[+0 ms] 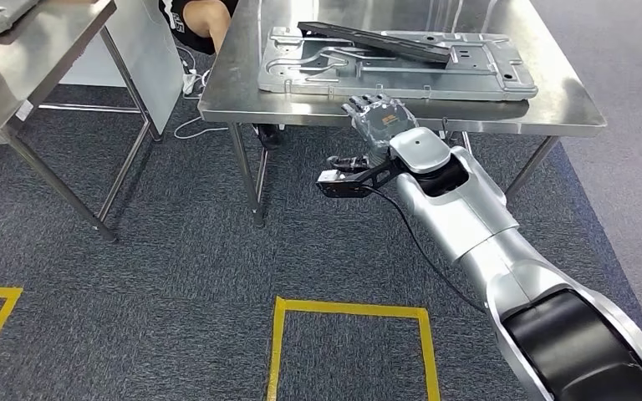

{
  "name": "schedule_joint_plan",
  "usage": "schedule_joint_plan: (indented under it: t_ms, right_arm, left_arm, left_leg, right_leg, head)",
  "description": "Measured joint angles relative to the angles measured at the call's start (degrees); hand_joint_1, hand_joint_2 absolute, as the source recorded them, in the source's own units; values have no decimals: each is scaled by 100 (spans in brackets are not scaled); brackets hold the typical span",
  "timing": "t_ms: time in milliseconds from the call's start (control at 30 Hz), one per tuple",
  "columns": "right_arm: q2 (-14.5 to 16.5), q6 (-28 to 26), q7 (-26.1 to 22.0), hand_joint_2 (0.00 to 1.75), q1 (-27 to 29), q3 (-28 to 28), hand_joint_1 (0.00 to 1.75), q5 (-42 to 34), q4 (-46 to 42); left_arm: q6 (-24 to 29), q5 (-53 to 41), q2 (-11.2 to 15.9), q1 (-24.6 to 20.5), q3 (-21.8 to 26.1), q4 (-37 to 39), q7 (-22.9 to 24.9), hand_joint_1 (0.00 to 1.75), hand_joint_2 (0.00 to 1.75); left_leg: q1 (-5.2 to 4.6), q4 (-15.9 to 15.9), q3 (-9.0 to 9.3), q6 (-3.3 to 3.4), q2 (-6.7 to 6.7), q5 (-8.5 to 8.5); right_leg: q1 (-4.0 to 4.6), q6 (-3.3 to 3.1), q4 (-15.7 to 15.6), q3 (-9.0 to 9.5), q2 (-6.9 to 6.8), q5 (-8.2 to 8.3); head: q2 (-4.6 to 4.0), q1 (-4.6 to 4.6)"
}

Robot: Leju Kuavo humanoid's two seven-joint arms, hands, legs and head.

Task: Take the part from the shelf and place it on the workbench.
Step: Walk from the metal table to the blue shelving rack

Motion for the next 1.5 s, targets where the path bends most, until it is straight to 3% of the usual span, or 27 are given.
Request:
schedule_joint_plan:
  t_ms: [100,133,167,200,233,300,333,433,500,600,633,667,700,800,867,933,1000,1100,1133,1167,1200,1233,1267,1333,1400,1500]
  right_arm:
    - [-5,2,1,0,16,0,0,0,3]
    - [-6,3,0,0,31,0,0,0,4]
    - [-7,4,-1,0,43,0,0,0,4]
    - [-7,4,-1,0,45,0,0,0,4]
    - [-7,3,-1,0,40,0,0,0,4]
    - [-7,1,-1,0,24,0,0,0,4]
    - [-7,1,-1,0,19,0,0,0,4]
    - [-7,1,1,0,16,0,0,0,2]
    - [-3,-1,0,0,9,0,0,0,-2]
    - [0,1,-1,0,10,0,0,0,-2]
    - [0,2,-1,0,23,0,0,0,0]
    - [0,2,-2,0,35,0,0,0,1]
    - [0,2,-2,0,42,0,0,0,2]
    - [0,1,-1,0,35,0,0,0,1]
    - [0,1,-2,0,31,0,0,0,1]
    - [0,0,-2,0,30,0,0,0,0]
    - [0,-1,-1,0,15,0,0,0,-2]
    - [-5,2,-1,0,15,0,0,0,1]
    - [-8,3,-1,0,30,0,0,0,3]
    - [-8,3,-1,0,45,0,0,0,4]
    - [-9,3,-1,0,53,0,0,0,4]
    - [-8,3,-1,0,52,0,0,0,4]
    - [-8,2,-1,0,44,0,0,0,4]
    - [-7,2,-1,0,25,0,0,0,4]
    - [-7,1,0,0,18,0,0,0,4]
    - [-3,0,0,0,13,0,0,0,-1]
  left_arm:
    - [0,0,3,7,1,0,1,0,0]
    - [0,0,5,9,1,0,1,0,0]
    - [0,0,7,10,1,0,0,0,0]
    - [0,0,7,8,1,0,0,0,0]
    - [0,0,5,8,1,0,0,0,0]
    - [0,0,-2,8,1,0,1,0,0]
    - [0,0,-5,9,1,0,2,0,0]
    - [0,0,-7,6,1,0,0,0,0]
    - [0,0,-5,5,1,0,-1,0,0]
    - [0,0,-7,7,1,0,1,0,0]
    - [0,0,-9,8,1,0,1,0,0]
    - [0,0,-10,9,1,0,2,0,0]
    - [0,0,-10,11,1,0,2,0,0]
    - [0,0,-2,18,0,0,1,0,0]
    - [0,0,1,14,0,0,1,0,0]
    - [0,0,0,5,1,0,0,0,0]
    - [0,0,-2,1,0,0,0,0,0]
    - [0,0,0,6,1,0,1,0,0]
    - [0,0,2,8,1,0,1,0,0]
    - [0,0,4,10,1,0,1,0,0]
    - [0,0,4,9,1,0,0,0,0]
    - [0,0,3,9,1,0,1,0,0]
    - [0,0,1,9,1,0,1,0,0]
    - [0,0,-5,8,1,0,2,0,0]
    - [0,0,-8,7,0,0,2,0,0]
    - [0,0,-5,6,0,0,1,0,0]
  left_leg:
    - [2,-13,4,55,15,4]
    - [2,-10,5,57,14,1]
    - [2,-6,8,56,11,-2]
    - [2,0,14,53,7,-9]
    - [2,5,24,46,4,-20]
    - [-6,13,36,16,1,-41]
    - [-12,15,41,-7,0,-46]
    - [-14,2,41,-98,-4,-49]
    - [-8,176,-32,-151,-5,-194]
    - [0,1174,-487,-197,-6,-693]
    - [1,1479,-639,-207,-5,-772]
    - [1,1612,-715,-211,-5,-744]
    - [1,1518,-685,-207,-5,-601]
    - [-16,443,-199,-150,-8,-54]
    - [-47,95,-37,-107,-14,3]
    - [-46,41,-21,-65,-12,6]
    - [-16,-20,3,0,2,28]
    - [-6,-46,7,62,20,47]
    - [-7,-41,3,65,21,45]
    - [-9,-33,0,67,20,43]
    - [-9,-23,-1,65,17,39]
    - [-9,-12,1,61,14,33]
    - [-8,-2,3,52,11,24]
    - [-19,10,-8,15,10,16]
    - [-28,3,-20,-40,10,25]
    - [-25,75,-53,-136,8,-49]
  right_leg:
    - [-34,65,1048,-502,-2,-503]
    - [-46,79,1309,-636,-3,-554]
    - [-57,85,1372,-681,-3,-489]
    - [-66,83,1195,-611,-4,-313]
    - [-70,72,833,-447,-6,-82]
    - [-51,33,81,-78,-9,216]
    - [-35,12,-133,26,-10,260]
    - [-16,-54,-275,67,-6,250]
    - [-44,-125,-345,93,-6,278]
    - [-38,-190,-369,103,-8,292]
    - [-27,-197,-359,101,-8,286]
    - [-17,-202,-349,100,-8,278]
    - [-11,-203,-336,102,-5,269]
    - [-1,-174,-296,103,2,230]
    - [9,-131,-275,83,4,227]
    - [17,-77,-272,79,4,229]
    - [17,-21,-145,32,2,115]
    - [-13,39,796,-395,0,-385]
    - [-27,55,1144,-563,-1,-500]
    - [-41,67,1322,-655,-1,-503]
    - [-52,72,1288,-643,-2,-395]
    - [-60,69,1030,-521,-3,-202]
    - [-64,55,627,-328,-6,10]
    - [-36,18,-43,-4,-9,244]
    - [-1,-17,-246,78,-6,240]
    - [-35,-114,-342,93,-6,275]
  head:
    - [0,1]
    - [0,1]
    - [0,1]
    - [0,1]
    - [0,1]
    - [0,1]
    - [0,1]
    - [0,0]
    - [0,0]
    - [0,0]
    - [0,0]
    - [0,-1]
    - [0,0]
    - [0,1]
    - [0,-1]
    - [0,-1]
    - [0,1]
    - [0,1]
    - [0,1]
    - [0,1]
    - [0,1]
    - [0,1]
    - [0,1]
    - [0,1]
    - [0,0]
    - [0,0]
